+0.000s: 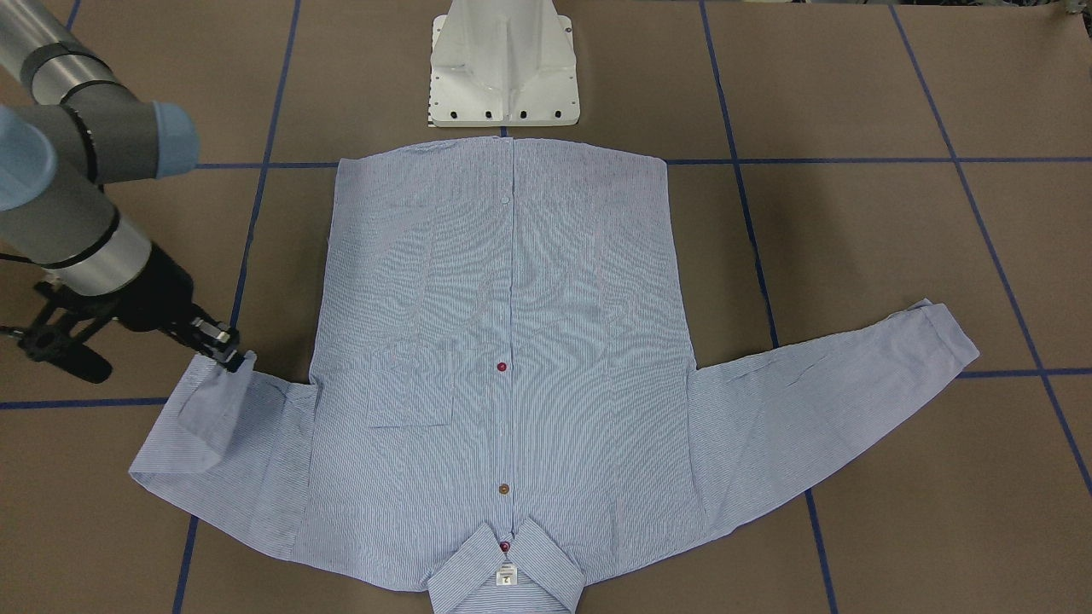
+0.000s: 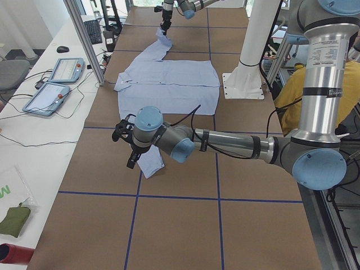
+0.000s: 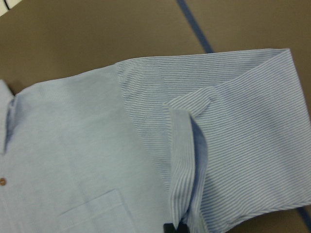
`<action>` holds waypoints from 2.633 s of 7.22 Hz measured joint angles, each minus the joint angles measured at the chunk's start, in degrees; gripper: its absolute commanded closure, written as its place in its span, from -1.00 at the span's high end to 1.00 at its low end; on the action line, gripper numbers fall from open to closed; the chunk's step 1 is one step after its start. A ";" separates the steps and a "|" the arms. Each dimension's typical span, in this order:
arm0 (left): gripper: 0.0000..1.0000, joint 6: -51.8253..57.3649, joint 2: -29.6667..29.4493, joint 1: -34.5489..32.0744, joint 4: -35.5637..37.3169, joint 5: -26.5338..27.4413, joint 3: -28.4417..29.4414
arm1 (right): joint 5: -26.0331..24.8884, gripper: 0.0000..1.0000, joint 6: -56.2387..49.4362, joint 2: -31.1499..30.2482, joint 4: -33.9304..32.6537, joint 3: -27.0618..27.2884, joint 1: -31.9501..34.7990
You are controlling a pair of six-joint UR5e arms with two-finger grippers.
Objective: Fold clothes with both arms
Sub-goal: 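Carry the held sleeve across the shirt front toward the collar with the right gripper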
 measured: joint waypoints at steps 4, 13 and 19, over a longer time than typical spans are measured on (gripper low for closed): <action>1.00 0.00 0.02 0.61 0.03 -0.06 0.11 | -15.61 -1.00 6.77 24.58 -1.07 -16.67 -11.15; 1.00 -0.07 0.35 1.36 -0.06 0.02 0.17 | -25.41 0.57 11.44 35.79 16.20 -34.96 -20.58; 0.93 -8.12 -2.83 7.43 -4.73 0.41 6.50 | -30.91 0.98 18.38 40.67 16.38 -37.28 -23.50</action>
